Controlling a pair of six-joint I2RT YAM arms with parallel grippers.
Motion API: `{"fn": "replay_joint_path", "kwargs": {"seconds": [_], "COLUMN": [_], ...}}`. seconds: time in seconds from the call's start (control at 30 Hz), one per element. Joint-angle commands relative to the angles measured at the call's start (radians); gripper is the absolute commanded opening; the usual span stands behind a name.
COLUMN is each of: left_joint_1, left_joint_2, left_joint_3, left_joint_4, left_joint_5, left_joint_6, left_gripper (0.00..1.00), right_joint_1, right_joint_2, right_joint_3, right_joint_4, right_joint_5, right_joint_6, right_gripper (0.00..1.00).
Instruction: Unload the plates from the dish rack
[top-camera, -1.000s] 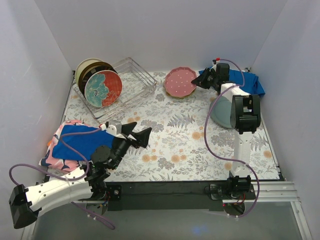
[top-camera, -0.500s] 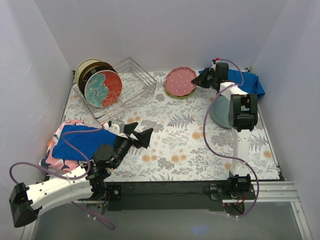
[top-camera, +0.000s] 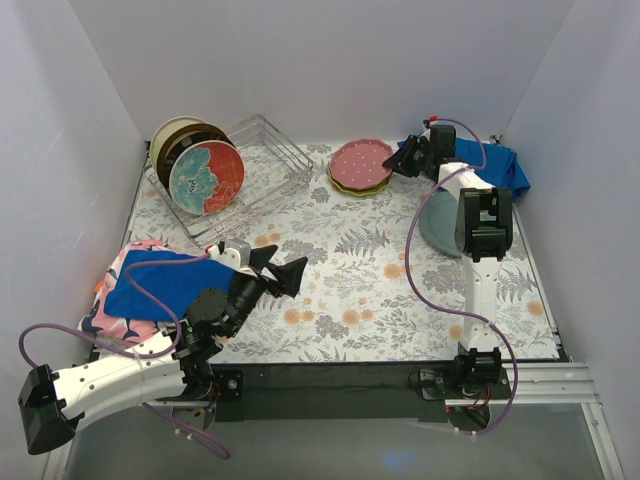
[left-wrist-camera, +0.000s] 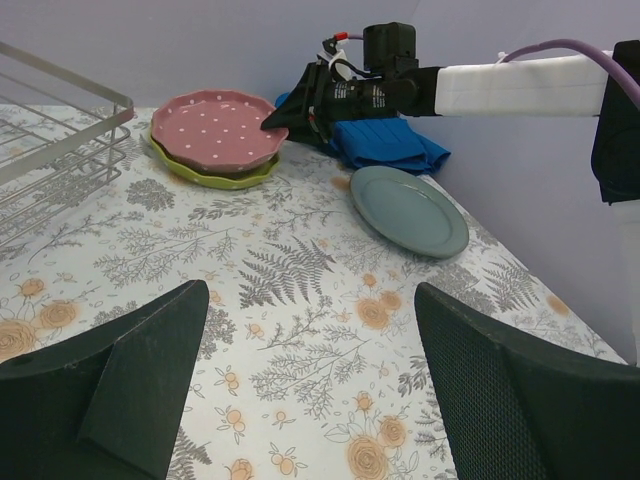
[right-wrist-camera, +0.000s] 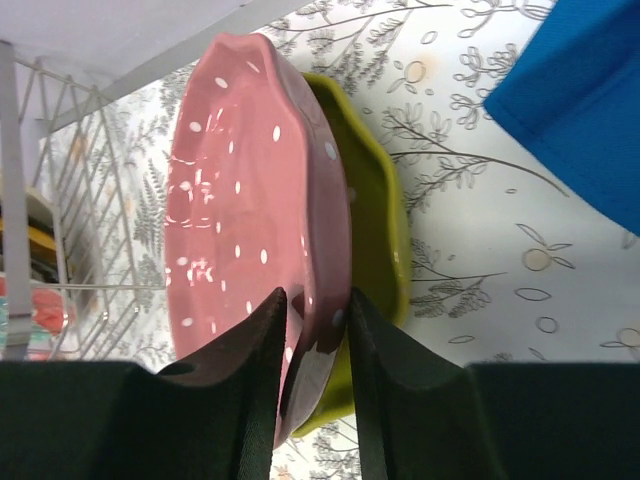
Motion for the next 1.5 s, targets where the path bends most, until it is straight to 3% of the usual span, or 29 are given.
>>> {"fn": "replay_joint_path", "kwargs": {"seconds": [0.0,0.1,0.27,0.6,0.77,0.93,1.47], "left_joint_1": [-0.005,-0.005,-0.008,-0.006,-0.006,-0.006,-0.006], "left_joint_2": [0.008,0.016,0.013,0.016,0.027,0.022,0.078], "left_joint_3": [0.031,0.04,0.034,0.034,0.035,0.038,0.054], "left_joint_4": [0.007,-0.002,0.008,0.008,0.012,0.007,0.005], "left_joint_5": [0.022,0.026,0.035,0.042,0.047,0.05,0.07], "left_joint_6": [0.009,0.009,0.009,0.006,0.004,-0.001,0.015], "left_gripper": [0.83,0.83,0.83,0.83,0.83,0.83,0.83], "right_joint_1": [-0.018,-0.027,-0.04,-0.038,-0.038,-0.037,-0.038], "right_joint_2": [-0.048,-0.06,-0.072,-0.054,-0.022,-0.005,0.032], "right_joint_3": [0.037,0.031,0.034,0.049,0.057,0.046,0.055], "right_joint_4": [0.011,-0.004,-0.035,-0.041,-0.04,-0.035,-0.032], "right_joint_5": [0.043,0.077,0.105,0.08,0.065,0.062,0.054], "right_joint_6": [-0.061,-0.087,-0.116,-0.125,-0.113,-0.107,-0.087], "right_gripper": [0.37,0.46,0.47,0.32,0.13,0.03,0.01]}}
